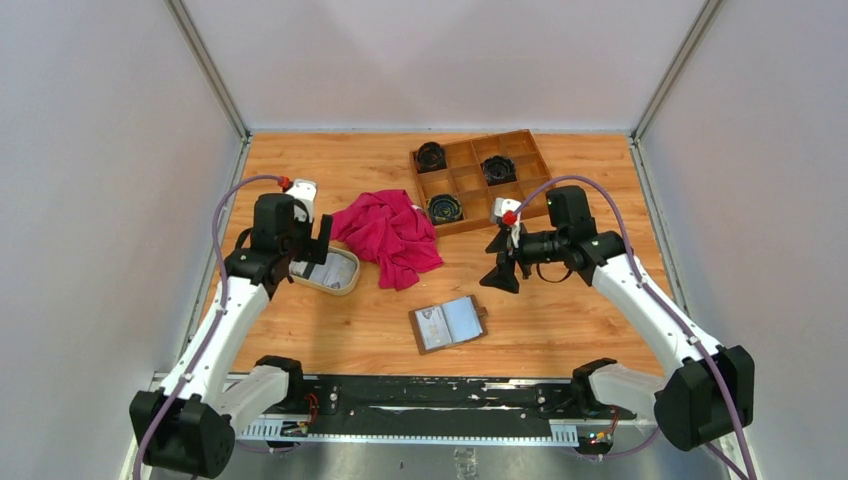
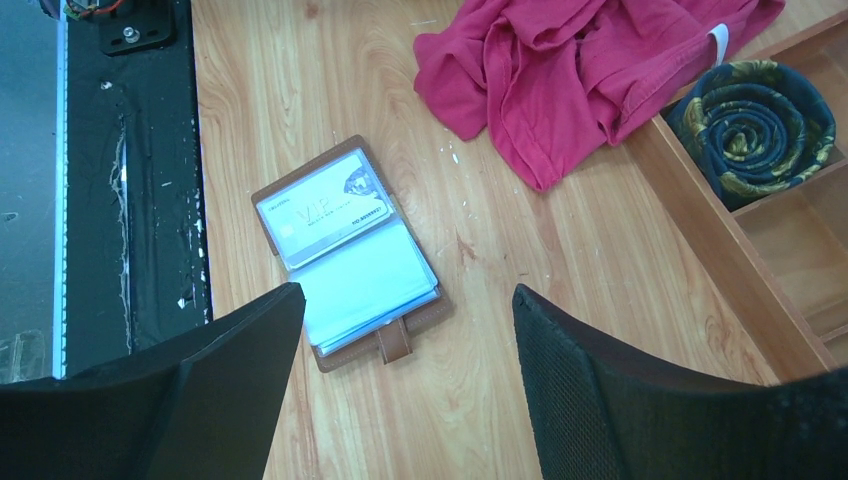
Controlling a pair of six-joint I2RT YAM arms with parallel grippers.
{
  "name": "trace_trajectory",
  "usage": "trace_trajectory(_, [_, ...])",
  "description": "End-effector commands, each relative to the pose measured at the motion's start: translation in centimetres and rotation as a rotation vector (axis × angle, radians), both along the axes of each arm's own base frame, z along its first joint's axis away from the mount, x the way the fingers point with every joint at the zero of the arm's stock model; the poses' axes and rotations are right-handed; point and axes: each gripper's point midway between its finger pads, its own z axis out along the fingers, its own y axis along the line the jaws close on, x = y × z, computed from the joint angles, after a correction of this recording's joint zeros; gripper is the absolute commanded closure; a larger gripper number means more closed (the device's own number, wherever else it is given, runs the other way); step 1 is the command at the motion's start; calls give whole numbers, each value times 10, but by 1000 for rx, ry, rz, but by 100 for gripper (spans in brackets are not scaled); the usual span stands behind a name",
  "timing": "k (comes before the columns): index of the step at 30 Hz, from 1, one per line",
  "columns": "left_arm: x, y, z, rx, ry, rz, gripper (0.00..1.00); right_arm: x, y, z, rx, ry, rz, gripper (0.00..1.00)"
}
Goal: Put the credit cards into the card holder
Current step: Pick up the credit card from the storage box.
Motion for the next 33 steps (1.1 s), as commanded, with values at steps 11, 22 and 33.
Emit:
trace_trajectory(11, [26,9,-53,99,238,26,14,11,-4,-15,-84,18,-22,21])
trace_trajectory(22, [31,23,-72,64,302,14,15,8,-1,-20,-101,48,-1,21])
trace_trajectory(33, [35,12,-82,56,283,-98,17,9,-1,-28,-123,70,1,21])
